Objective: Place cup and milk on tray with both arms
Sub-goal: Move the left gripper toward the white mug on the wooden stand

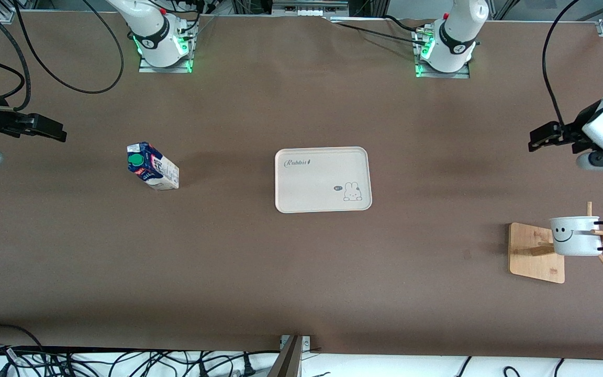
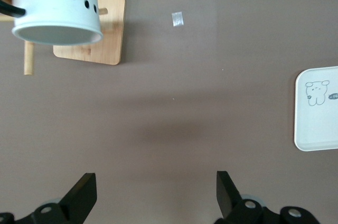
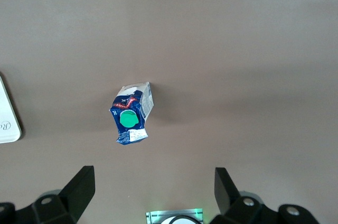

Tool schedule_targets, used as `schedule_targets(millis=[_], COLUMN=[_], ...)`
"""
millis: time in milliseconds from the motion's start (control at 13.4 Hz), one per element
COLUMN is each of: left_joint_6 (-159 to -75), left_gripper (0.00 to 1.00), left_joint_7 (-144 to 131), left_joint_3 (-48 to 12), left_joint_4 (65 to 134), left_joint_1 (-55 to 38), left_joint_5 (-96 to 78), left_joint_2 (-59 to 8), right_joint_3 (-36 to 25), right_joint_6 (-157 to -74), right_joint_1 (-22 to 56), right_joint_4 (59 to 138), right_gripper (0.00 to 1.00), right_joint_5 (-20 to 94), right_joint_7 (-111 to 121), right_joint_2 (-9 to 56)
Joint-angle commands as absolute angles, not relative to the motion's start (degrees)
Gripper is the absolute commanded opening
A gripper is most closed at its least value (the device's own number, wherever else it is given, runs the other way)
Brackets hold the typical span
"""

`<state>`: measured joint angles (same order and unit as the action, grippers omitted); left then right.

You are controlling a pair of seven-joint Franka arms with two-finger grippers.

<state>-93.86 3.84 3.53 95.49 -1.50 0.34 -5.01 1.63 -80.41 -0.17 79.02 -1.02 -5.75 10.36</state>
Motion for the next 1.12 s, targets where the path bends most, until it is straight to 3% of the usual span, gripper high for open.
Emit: schedule_targets(millis=[0,446,818,1041], left_joint_6=[-94.6,-121.7,-143.9,-147.2], left_gripper=[1.0,1.0,1.0,1.0], left_joint_7=[3.8,-3.9,-5.4,-2.6], left_joint_3=[3.7,3.7,3.6,3.6], left_joint_4=[94.0,114.0,116.6,116.0], left_joint_1=[0.7,4.4,7.2,7.2], left_joint_5=[-0.1,-4.7,-21.5,-33.9], left_joint_2=[-6.2,2.3,-5.3,-9.3], right_joint_3=[1.2,1.2,1.4,1.7], right_joint_6=[-80.5,-80.5,-80.5,-80.7], right_joint_1=[0.5,0.5,0.6,2.4], right_joint_4=[78.7,78.7,78.7,78.7], right_gripper=[1.0,1.0,1.0,1.0], right_joint_5=[-1.5,-1.6,-1.4,-0.9], right_joint_7=[-4.3,-3.3,-3.4,-4.2], right_joint_2=[9.8,9.8,9.9,11.3])
